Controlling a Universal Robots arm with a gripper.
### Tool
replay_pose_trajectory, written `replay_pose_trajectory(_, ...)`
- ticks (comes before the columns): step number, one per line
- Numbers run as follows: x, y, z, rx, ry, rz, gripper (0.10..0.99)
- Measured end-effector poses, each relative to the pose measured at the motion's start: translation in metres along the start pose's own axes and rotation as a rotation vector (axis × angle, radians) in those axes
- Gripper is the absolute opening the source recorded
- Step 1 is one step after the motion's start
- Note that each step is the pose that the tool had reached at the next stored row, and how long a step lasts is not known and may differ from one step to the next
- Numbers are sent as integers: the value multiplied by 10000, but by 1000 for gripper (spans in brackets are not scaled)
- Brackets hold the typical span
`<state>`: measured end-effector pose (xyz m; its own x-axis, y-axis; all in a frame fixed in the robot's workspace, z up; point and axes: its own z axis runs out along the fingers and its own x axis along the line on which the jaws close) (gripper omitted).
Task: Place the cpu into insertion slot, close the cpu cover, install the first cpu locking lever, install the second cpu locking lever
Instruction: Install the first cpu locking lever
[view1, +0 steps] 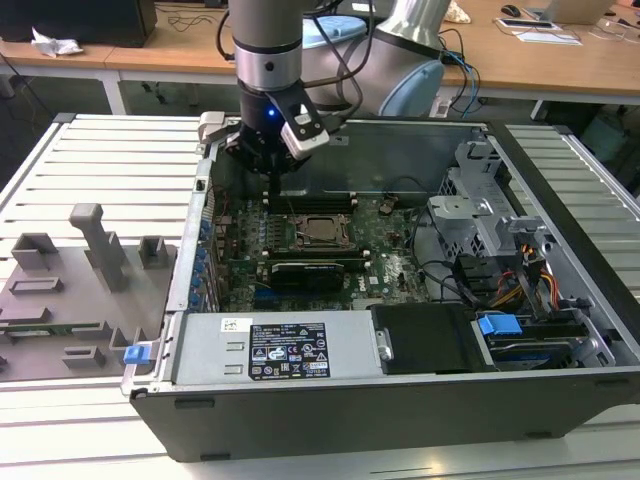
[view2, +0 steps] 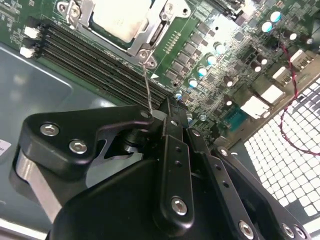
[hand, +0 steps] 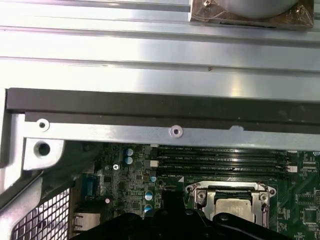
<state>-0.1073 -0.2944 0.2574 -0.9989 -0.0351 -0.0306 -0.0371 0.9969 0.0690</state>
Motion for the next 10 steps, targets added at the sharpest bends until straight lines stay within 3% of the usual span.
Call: replay_pose_trajectory(10,-224,3,23,27,0,1,106)
